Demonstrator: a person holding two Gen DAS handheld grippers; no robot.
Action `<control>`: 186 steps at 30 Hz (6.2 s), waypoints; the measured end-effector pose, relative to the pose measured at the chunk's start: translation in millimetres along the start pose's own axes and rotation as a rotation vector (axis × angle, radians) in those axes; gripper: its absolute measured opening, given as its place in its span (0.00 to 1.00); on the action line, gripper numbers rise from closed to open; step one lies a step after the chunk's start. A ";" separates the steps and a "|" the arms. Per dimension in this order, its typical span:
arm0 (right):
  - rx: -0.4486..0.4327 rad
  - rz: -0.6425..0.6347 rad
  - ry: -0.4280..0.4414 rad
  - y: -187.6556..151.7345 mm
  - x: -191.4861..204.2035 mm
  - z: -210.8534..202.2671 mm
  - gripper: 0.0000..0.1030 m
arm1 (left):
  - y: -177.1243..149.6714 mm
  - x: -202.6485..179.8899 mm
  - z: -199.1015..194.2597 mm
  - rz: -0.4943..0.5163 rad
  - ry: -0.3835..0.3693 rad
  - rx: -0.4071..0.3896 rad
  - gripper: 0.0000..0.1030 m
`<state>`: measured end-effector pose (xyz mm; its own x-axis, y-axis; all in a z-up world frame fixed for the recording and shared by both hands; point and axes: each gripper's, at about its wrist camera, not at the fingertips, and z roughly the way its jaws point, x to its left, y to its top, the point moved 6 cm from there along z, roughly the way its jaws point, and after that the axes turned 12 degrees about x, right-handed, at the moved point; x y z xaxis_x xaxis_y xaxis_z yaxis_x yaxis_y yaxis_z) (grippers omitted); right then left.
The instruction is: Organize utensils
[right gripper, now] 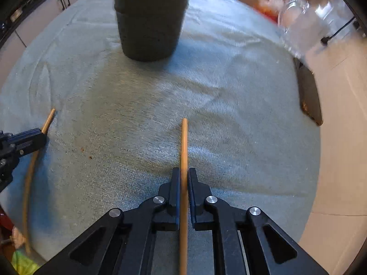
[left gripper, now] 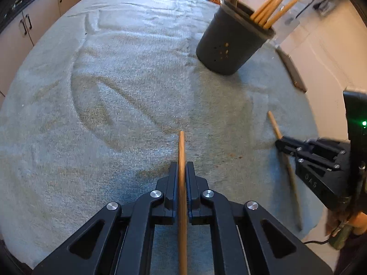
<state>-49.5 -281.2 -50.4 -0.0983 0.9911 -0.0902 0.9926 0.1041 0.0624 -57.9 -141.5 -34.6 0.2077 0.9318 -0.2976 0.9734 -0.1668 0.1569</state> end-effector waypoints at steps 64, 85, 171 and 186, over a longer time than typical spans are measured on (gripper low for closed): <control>-1.011 0.377 0.375 87.9 -66.8 -234.3 0.07 | 142.1 -115.0 -226.7 0.177 0.037 -0.723 0.06; -0.893 0.342 0.377 91.1 -49.0 -191.7 0.24 | 111.9 -101.7 -203.9 0.184 0.066 -0.690 0.35; -0.651 0.226 -0.053 -189.0 7.9 -148.8 0.80 | -127.3 -33.7 -187.2 -0.007 0.487 -0.680 1.00; -0.679 0.265 -0.046 -126.4 21.8 -140.2 0.80 | -91.1 -22.9 -160.0 0.021 0.452 -0.597 1.00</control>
<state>-187.0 -261.1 79.1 0.1569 0.9872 -0.0278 0.7185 -0.0948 0.6890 -166.7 -96.1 108.6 0.0404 0.9935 0.1067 0.7247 -0.1026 0.6813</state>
